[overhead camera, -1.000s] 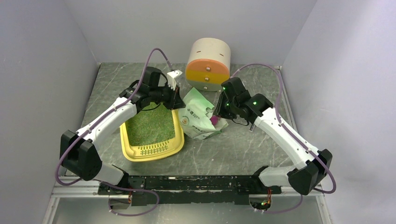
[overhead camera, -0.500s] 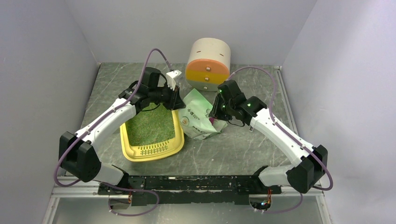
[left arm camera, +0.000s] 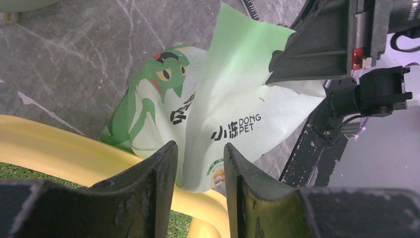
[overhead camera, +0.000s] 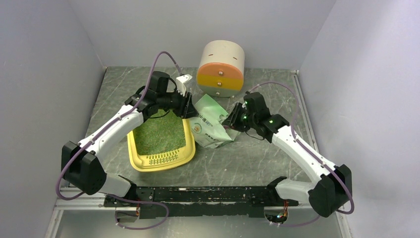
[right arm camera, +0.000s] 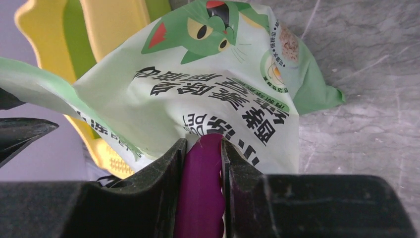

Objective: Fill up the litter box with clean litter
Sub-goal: 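Scoop the cat litter from the cat litter bag.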

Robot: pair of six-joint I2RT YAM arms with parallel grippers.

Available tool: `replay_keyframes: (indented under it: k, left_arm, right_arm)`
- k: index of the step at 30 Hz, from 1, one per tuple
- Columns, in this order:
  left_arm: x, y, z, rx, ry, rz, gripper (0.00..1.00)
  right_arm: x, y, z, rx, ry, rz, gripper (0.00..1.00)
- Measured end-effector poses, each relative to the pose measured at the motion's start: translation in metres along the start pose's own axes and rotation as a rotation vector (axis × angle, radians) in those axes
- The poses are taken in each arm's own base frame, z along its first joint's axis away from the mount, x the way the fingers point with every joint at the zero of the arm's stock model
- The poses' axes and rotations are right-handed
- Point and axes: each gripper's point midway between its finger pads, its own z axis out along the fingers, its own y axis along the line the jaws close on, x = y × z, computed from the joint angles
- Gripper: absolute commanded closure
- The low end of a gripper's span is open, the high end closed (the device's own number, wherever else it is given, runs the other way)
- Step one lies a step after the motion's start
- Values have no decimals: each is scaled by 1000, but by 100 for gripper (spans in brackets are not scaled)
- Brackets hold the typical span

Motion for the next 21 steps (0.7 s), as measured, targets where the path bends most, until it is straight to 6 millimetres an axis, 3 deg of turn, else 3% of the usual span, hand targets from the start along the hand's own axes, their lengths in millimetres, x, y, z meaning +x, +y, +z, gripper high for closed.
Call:
replay_keyframes:
  k: [10, 14, 21]
  left_arm:
    - [2, -5, 3, 45, 15, -7, 53]
    - [2, -6, 3, 51, 16, -4, 54]
    - [4, -5, 5, 54, 27, 4, 87]
  right_arm:
    - [6, -3, 2, -217, 26, 182, 100]
    - [-2, -1, -7, -304, 7, 257, 100]
    - [-14, -2, -19, -360, -14, 302, 100]
